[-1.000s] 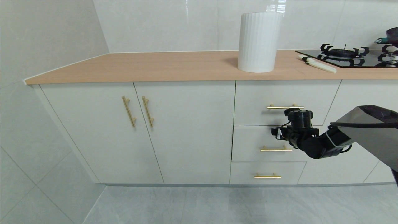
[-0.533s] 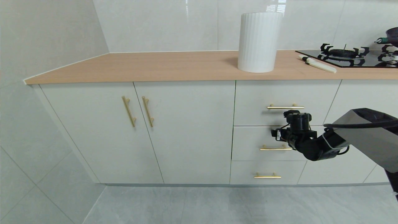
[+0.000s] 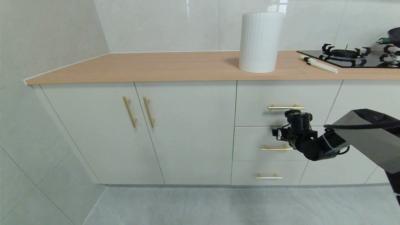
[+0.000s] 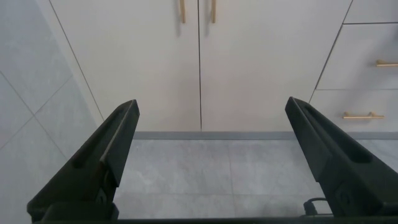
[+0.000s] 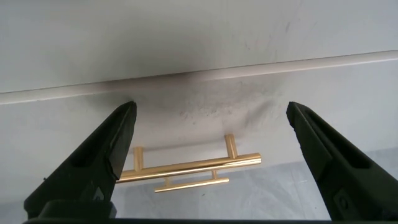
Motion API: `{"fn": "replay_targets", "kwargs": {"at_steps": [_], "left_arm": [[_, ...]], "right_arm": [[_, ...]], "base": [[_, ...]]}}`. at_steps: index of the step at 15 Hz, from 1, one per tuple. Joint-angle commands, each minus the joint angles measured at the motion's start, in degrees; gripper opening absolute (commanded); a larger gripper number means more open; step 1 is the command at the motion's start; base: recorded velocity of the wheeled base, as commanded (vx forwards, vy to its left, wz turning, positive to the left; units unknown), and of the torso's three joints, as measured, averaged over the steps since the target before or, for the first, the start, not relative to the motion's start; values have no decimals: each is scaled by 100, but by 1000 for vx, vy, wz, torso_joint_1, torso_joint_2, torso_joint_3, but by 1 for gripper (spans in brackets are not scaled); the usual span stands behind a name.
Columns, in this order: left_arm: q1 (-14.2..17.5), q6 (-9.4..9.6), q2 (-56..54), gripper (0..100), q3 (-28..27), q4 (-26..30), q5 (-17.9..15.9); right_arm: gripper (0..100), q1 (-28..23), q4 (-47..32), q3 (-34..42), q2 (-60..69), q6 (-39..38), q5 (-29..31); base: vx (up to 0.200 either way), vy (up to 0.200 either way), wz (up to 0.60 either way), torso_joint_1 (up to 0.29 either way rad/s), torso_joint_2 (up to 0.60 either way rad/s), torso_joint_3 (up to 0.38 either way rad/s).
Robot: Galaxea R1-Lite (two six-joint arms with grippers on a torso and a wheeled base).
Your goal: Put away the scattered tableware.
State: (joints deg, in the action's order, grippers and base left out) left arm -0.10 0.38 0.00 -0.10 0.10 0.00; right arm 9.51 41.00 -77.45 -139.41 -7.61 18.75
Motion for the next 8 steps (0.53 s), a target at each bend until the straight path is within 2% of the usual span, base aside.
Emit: {"fn": "replay_targets", "kwargs": {"at_steps": [1, 3, 4, 5, 6, 7, 8], "left_arm": [[1, 6, 9, 100, 1, -1, 0], [1, -3, 9, 100, 1, -1, 0], [1, 6, 9, 100, 1, -1, 0], [1, 6, 9, 100, 1, -1, 0], [1, -3, 9, 100, 1, -1, 0], [1, -3, 9, 100, 1, -1, 0], [1, 6, 9, 100, 1, -1, 0]], "right_arm": [[100, -10, 14, 133, 213, -4, 6], [100, -19, 31, 1276, 1223, -48, -12], [100, -2, 119, 2102, 1909, -48, -12], [100, -2, 418, 2937, 2568, -48, 6], [100, -2, 699, 3420, 2955, -48, 24], [100, -2, 1473, 4440, 3737, -4, 164], [100, -2, 2009, 5038, 4282, 40, 393]], "base": [[0, 0, 0, 0, 0, 0], [0, 0, 0, 0, 0, 0], [0, 0, 0, 0, 0, 0], [0, 0, 0, 0, 0, 0], [0, 0, 0, 0, 0, 0], [0, 0, 0, 0, 0, 0], [0, 0, 0, 0, 0, 0]]}}
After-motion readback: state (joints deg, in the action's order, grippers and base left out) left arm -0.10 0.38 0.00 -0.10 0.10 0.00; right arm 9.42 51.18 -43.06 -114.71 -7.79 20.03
